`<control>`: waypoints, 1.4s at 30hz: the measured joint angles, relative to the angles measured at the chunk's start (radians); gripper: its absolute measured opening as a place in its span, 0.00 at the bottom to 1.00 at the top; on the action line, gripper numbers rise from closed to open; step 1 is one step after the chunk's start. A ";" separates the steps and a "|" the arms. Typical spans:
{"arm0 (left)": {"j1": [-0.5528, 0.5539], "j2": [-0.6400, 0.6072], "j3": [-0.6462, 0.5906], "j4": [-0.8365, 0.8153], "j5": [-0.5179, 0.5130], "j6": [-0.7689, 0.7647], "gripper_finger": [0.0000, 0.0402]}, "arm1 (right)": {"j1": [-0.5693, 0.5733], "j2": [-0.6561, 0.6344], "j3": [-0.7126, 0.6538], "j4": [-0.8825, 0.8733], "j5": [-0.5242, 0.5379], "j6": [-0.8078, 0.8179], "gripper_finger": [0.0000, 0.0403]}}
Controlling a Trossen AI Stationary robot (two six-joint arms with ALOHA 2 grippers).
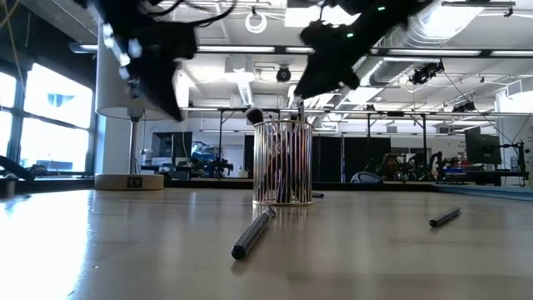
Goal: Put items in baskets/containers
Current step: Put the eyeshadow brush into the wire organizer
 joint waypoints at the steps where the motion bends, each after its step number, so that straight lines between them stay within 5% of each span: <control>1: 0.001 -0.040 -0.059 0.034 0.016 -0.008 0.01 | -0.016 0.049 0.060 -0.052 -0.016 0.015 0.34; 7: 0.001 -0.218 -0.274 0.276 0.089 -0.046 0.00 | -0.118 0.337 0.440 -0.424 -0.086 0.047 0.34; 18: 0.002 -0.301 -0.322 0.186 0.093 0.024 0.00 | -0.190 0.778 0.934 -0.838 -0.204 0.053 0.34; 42: 0.002 -0.301 -0.321 0.074 0.135 0.119 0.00 | -0.222 0.971 0.989 -0.862 -0.251 0.125 0.32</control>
